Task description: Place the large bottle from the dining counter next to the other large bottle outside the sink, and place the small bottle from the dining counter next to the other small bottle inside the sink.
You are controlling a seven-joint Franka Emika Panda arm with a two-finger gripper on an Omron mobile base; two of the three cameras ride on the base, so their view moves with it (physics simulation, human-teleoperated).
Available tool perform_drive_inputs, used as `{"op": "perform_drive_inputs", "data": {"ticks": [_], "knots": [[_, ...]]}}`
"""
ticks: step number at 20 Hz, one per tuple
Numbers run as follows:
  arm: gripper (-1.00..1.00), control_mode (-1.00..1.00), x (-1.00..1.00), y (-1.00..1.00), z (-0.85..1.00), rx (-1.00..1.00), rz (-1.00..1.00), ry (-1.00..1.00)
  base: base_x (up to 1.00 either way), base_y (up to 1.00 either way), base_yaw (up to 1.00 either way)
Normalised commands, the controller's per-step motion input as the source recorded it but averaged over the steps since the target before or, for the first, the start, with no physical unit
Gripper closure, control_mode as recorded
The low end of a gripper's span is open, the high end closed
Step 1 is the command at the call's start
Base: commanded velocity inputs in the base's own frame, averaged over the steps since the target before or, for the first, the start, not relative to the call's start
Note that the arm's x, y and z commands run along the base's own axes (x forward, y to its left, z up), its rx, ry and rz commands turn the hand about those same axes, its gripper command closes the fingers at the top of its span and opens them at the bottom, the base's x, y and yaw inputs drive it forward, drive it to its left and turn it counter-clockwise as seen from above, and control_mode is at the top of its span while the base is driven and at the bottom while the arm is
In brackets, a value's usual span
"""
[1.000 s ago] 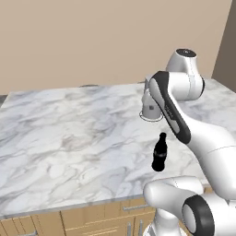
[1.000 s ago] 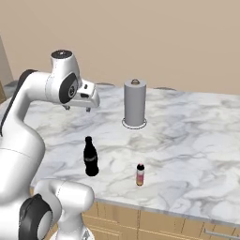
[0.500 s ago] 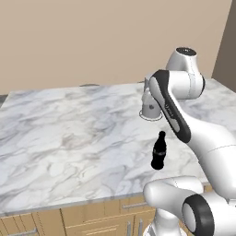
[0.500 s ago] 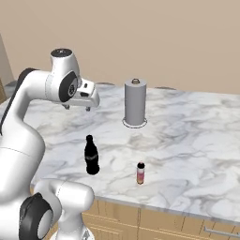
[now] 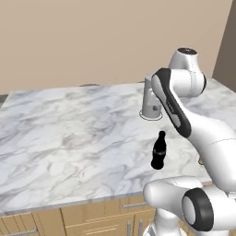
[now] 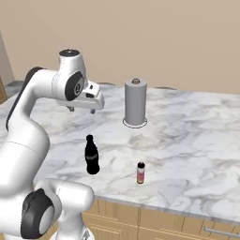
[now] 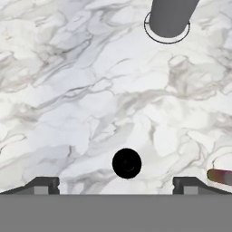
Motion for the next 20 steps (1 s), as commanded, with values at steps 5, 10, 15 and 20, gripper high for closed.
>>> {"op": "perform_drive_inputs", "data": {"ticks": [5,10,15,20], "knots": [[-1.0,-1.0,0.0,-0.02,-0.05,-0.01,-0.02,0.1,0.0,0.0,0.0],[-1.0,-1.0,-0.1,0.0,-0.18,0.0,-0.03,0.03,0.0,0.0,0.0],[-1.0,-1.0,-0.14,0.0,-0.41,0.0,-0.03,0.0,0.0,0.0,0.0],[-1.0,-1.0,-0.13,0.0,-0.42,0.0,-0.02,0.0,0.0,0.0,0.0]]}}
